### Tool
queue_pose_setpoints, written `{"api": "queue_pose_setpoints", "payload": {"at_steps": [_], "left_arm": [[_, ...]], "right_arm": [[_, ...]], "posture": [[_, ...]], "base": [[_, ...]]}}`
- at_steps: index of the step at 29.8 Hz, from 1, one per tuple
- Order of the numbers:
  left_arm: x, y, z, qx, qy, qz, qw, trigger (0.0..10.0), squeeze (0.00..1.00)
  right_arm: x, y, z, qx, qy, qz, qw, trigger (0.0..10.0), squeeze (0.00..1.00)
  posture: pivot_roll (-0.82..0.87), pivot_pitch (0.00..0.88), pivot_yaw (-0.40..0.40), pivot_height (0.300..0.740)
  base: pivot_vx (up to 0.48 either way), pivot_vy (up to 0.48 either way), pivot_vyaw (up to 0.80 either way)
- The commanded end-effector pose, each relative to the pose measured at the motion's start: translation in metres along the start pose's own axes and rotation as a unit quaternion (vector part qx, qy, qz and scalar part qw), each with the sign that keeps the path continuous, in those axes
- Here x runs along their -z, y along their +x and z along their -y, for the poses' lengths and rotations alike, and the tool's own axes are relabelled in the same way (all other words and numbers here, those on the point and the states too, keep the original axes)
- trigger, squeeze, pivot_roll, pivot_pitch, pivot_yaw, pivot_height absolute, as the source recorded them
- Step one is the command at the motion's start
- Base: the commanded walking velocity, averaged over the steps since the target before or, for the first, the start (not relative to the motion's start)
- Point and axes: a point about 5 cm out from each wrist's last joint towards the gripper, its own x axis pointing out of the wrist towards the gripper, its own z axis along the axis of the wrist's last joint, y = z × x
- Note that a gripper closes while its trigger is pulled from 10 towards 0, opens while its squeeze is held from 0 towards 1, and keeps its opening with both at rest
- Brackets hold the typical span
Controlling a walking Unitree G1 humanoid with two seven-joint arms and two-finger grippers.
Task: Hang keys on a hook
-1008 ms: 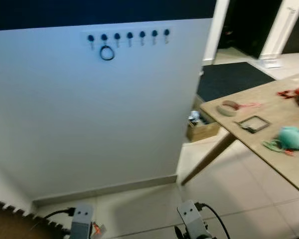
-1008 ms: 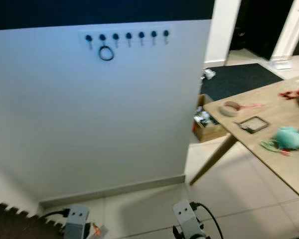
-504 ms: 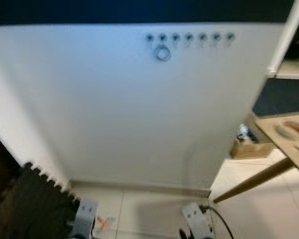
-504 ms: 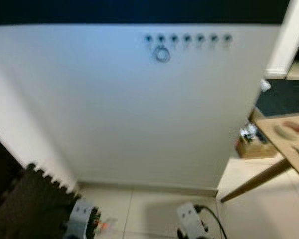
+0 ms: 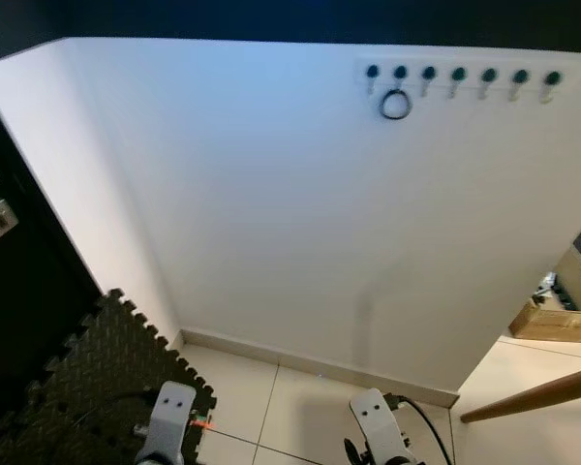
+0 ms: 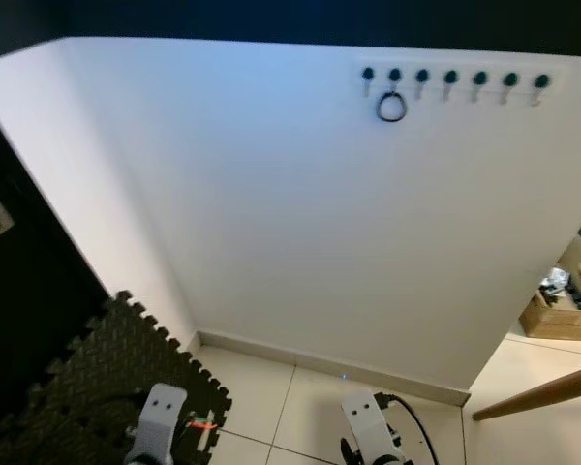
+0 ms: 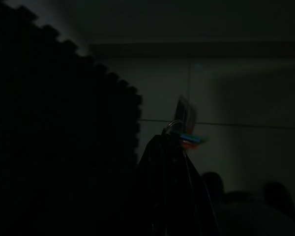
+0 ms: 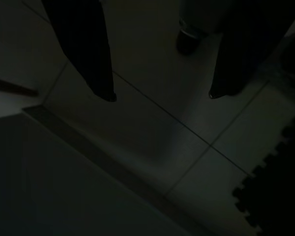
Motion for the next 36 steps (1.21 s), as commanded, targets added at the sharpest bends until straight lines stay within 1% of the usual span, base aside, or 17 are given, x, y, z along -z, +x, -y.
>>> {"api": "queue_pose_setpoints", "payload": {"at_steps": [1, 2, 5, 10, 12, 14, 17, 18, 20, 27, 31, 36], "left_arm": [[-0.0022, 0.0008, -0.0018, -0.002, -0.001, 0.003, 1.000, 10.0, 0.00], [-0.0029, 0.0011, -0.0013, 0.003, 0.001, 0.004, 1.000, 10.0, 0.00], [-0.0043, 0.0022, 0.0001, 0.007, 0.008, 0.002, 1.000, 10.0, 0.00], [-0.0054, 0.0035, 0.0024, 0.009, 0.003, 0.000, 1.000, 10.0, 0.00], [-0.0059, 0.0039, 0.0031, 0.007, -0.015, 0.001, 1.000, 10.0, 0.00], [-0.0064, 0.0044, 0.0021, 0.001, -0.019, 0.001, 1.000, 10.0, 0.00], [-0.0067, 0.0045, 0.0017, 0.000, -0.014, 0.001, 1.000, 10.0, 0.00], [-0.0070, 0.0044, 0.0021, 0.008, -0.002, 0.002, 1.000, 10.0, 0.00], [-0.0063, 0.0040, 0.0025, 0.016, 0.006, 0.000, 1.000, 10.0, 0.00], [-0.0047, 0.0030, 0.0025, 0.020, 0.013, -0.002, 1.000, 10.0, 0.00], [-0.0046, 0.0027, 0.0025, 0.020, 0.013, 0.000, 1.000, 10.0, 0.00], [-0.0055, 0.0030, 0.0019, 0.018, 0.013, 0.003, 1.000, 10.0, 0.00]], "right_arm": [[0.0026, -0.0006, -0.0009, 0.000, 0.006, -0.007, 1.000, 10.0, 0.00], [0.0026, -0.0006, -0.0009, 0.000, 0.006, -0.007, 1.000, 10.0, 0.00], [0.0024, -0.0005, -0.0009, 0.000, 0.006, -0.007, 1.000, 10.0, 0.00], [0.0024, -0.0005, -0.0009, 0.000, 0.008, -0.007, 1.000, 10.0, 0.00], [0.0027, -0.0006, -0.0009, 0.001, 0.008, -0.007, 1.000, 10.0, 0.00], [0.0030, -0.0008, -0.0008, 0.001, 0.008, -0.008, 1.000, 10.0, 0.00], [0.0032, -0.0009, -0.0008, 0.000, 0.008, -0.007, 1.000, 10.0, 0.00], [0.0030, -0.0009, -0.0010, 0.000, 0.008, -0.007, 1.000, 10.0, 0.00], [0.0021, -0.0006, -0.0010, -0.001, 0.008, -0.005, 1.000, 10.0, 0.00], [0.0010, -0.0001, -0.0018, -0.006, 0.006, -0.004, 1.000, 10.0, 0.00], [0.0019, -0.0003, -0.0018, -0.007, 0.017, -0.006, 1.000, 10.0, 0.00], [0.0028, -0.0007, -0.0013, -0.006, 0.021, -0.007, 1.000, 10.0, 0.00]], "posture": [[0.05, 0.048, 0.010, 0.740], [0.05, 0.047, 0.009, 0.740], [0.05, 0.047, 0.010, 0.740], [0.05, 0.048, 0.011, 0.740], [0.05, 0.048, 0.011, 0.740], [0.05, 0.048, 0.010, 0.740], [0.05, 0.048, 0.009, 0.740], [0.05, 0.047, 0.009, 0.740], [0.05, 0.046, 0.009, 0.740], [0.05, 0.044, 0.010, 0.740], [0.05, 0.041, 0.010, 0.740], [0.04, 0.037, 0.015, 0.740]], "base": [[0.000, 0.000, 0.00], [0.000, 0.000, 0.00], [0.000, -0.480, 0.00], [0.000, -0.480, 0.00], [0.000, 0.000, 0.00], [0.000, 0.000, 0.00], [0.000, 0.000, 0.00], [0.000, 0.000, 0.00], [0.000, 0.000, 0.00], [0.000, 0.000, 0.00], [0.000, 0.000, 0.00], [0.000, 0.000, -0.80]]}}
